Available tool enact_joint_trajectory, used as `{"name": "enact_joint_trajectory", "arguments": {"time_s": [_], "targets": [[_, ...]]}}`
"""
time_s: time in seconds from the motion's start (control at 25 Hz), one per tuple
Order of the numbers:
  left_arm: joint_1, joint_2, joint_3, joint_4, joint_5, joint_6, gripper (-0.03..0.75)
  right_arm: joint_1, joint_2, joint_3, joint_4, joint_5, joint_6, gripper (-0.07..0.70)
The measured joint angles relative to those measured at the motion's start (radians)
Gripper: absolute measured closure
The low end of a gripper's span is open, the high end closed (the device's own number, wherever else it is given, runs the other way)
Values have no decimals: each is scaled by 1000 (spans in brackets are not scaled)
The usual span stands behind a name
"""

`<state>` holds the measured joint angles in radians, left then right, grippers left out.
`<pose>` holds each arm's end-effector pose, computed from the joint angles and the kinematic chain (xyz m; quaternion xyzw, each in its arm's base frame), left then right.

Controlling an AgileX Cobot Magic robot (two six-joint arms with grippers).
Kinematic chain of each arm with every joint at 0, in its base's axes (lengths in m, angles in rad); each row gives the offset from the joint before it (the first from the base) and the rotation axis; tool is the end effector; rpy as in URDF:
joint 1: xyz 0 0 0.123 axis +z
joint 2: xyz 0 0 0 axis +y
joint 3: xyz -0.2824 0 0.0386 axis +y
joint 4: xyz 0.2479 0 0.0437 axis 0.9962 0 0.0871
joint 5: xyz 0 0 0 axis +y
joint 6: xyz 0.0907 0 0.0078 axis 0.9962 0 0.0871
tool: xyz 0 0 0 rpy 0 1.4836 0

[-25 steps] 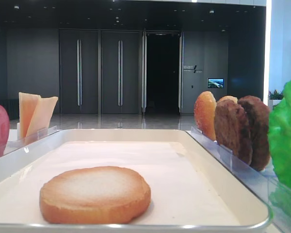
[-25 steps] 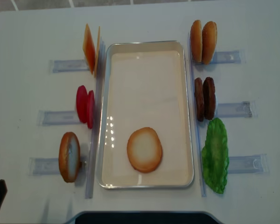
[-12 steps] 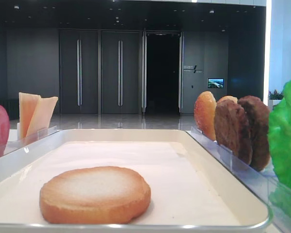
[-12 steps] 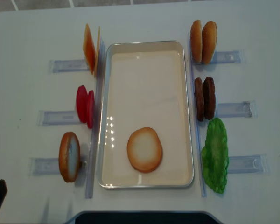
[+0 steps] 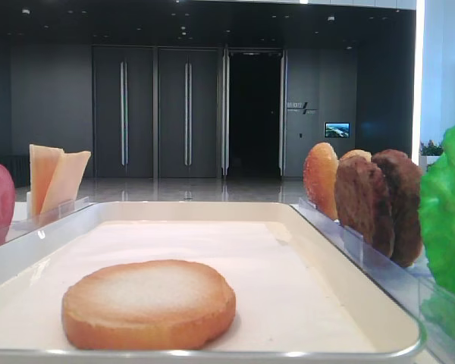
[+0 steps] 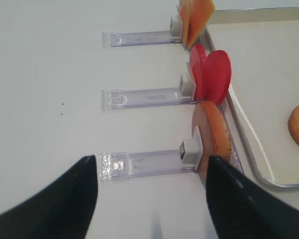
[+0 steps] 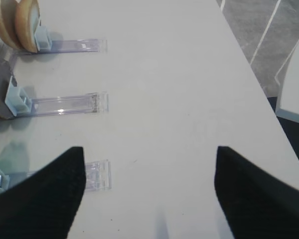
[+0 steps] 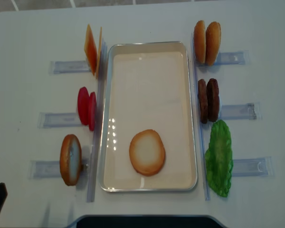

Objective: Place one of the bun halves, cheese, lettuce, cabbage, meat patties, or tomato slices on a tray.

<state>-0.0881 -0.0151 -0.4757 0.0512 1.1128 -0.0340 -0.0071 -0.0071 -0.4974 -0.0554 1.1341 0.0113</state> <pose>-0.0063 0.0048 0.2663 0.0220 0.8683 -0.0047 0.4956 -0.0090 -0.0045 0.2707 0.0102 0.8703 -0.0266 0.4917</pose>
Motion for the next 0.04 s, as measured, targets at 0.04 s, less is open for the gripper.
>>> {"name": "enact_joint_trajectory", "arguments": {"time_s": [0.04], "targets": [[0,0,0,0,0,0,197,0,0,0,0,0,0,90]]}}
